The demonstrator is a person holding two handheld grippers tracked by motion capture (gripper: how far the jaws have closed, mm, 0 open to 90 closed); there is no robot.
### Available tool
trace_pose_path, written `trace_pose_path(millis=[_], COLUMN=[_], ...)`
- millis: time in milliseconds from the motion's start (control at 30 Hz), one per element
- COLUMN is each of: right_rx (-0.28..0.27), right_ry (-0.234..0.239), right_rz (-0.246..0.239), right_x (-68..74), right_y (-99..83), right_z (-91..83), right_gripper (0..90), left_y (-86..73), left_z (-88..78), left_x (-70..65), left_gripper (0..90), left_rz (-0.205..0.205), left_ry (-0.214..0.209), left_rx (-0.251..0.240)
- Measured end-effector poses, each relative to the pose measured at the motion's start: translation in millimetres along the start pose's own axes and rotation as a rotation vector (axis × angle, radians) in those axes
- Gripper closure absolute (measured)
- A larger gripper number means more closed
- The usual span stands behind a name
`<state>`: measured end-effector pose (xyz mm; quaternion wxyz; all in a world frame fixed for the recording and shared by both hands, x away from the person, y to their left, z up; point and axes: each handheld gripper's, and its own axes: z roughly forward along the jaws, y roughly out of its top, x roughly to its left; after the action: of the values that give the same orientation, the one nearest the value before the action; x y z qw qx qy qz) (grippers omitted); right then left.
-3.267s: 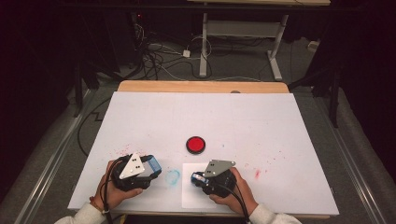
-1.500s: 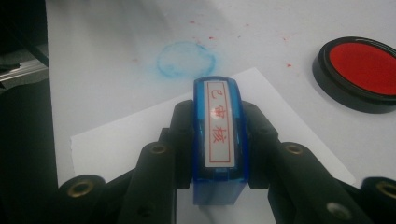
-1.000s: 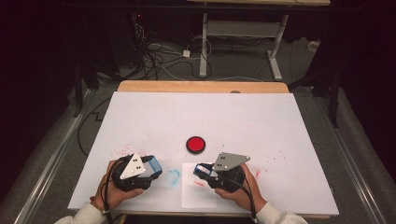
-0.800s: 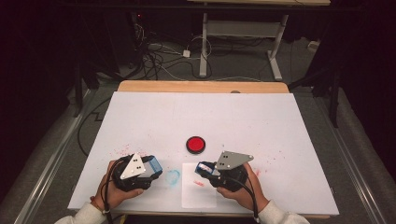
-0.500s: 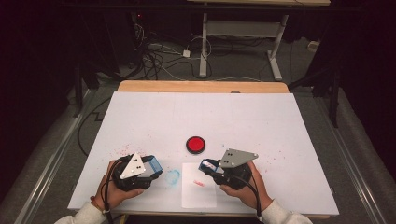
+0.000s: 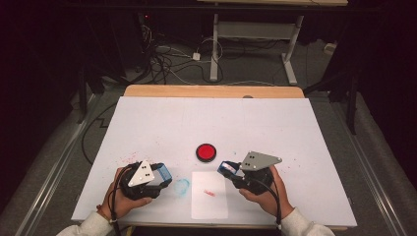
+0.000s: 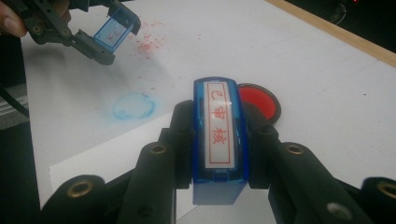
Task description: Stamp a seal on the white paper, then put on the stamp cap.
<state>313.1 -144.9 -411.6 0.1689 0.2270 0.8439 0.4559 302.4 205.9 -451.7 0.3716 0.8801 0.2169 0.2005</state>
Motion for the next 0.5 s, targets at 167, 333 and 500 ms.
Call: trace_pose_path(millis=[167,333,500], right_rx=[0.004,-0.001,0.000], right_ry=[-0.001,-0.001,-0.001], right_rz=[-0.003,0.001,0.004], right_x=[-0.3,-1.2,-2.4], right_y=[0.1,0.6,-0.3], right_z=[0.5,1.3,2.9], right_gripper=[70.0,70.0,70.0], left_y=[-1.2,-2.2,-1.1], left_z=[-1.6,-1.3,-0.7], left_x=[0.4,-0.8,-0.5], left_gripper=[39.6,39.6,39.6], left_rz=[-0.006,-0.005,-0.005], left_ry=[0.002,0.011,0.010], left_rx=[-0.002,0.003,-0.002])
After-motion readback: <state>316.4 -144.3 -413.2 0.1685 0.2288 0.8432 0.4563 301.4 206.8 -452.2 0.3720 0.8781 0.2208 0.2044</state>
